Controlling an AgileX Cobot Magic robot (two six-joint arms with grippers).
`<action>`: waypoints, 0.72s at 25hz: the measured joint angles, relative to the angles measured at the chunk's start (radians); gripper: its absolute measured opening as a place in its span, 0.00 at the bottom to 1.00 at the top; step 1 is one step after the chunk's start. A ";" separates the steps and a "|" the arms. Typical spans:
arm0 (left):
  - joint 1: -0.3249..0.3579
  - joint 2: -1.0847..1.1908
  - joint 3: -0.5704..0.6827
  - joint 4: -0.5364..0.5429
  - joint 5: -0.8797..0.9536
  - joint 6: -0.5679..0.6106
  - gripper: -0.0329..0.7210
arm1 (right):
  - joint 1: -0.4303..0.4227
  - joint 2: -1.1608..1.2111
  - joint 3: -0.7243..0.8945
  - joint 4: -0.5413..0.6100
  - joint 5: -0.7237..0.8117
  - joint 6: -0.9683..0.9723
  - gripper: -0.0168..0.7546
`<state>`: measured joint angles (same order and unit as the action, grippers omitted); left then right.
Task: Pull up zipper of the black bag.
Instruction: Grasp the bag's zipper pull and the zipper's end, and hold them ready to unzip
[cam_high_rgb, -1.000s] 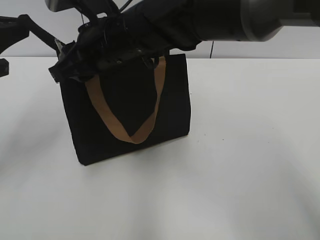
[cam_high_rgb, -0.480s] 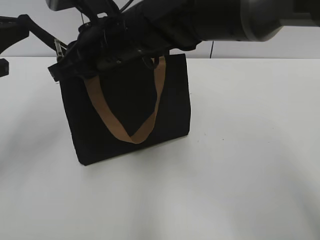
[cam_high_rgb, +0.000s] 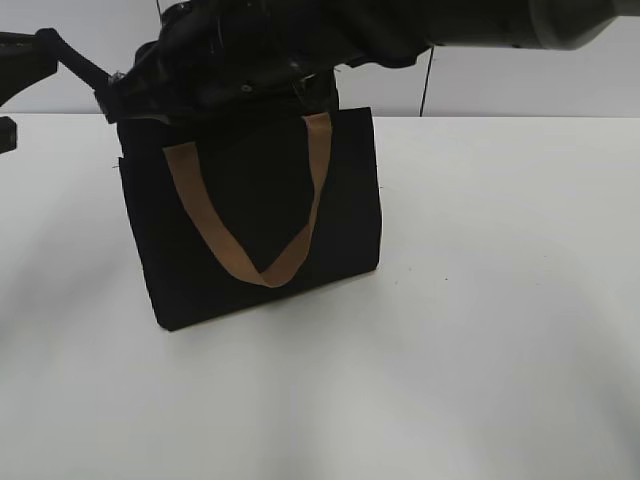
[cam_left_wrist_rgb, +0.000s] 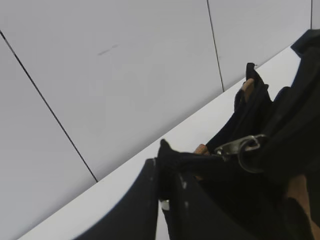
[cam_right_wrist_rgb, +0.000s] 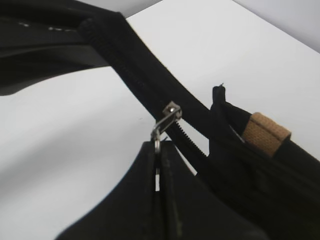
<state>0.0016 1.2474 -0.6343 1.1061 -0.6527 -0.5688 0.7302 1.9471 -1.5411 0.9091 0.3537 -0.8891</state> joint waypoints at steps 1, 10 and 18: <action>0.000 -0.006 0.000 0.000 0.001 0.000 0.07 | -0.007 -0.001 0.000 0.000 0.005 0.006 0.00; 0.000 -0.056 0.001 0.016 0.048 0.000 0.07 | -0.067 -0.006 -0.001 -0.024 0.098 0.081 0.00; -0.003 -0.067 0.001 0.021 0.052 0.000 0.07 | -0.097 -0.008 -0.006 -0.099 0.132 0.190 0.00</action>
<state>-0.0012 1.1808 -0.6334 1.1272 -0.6004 -0.5688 0.6328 1.9390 -1.5467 0.8099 0.4858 -0.6993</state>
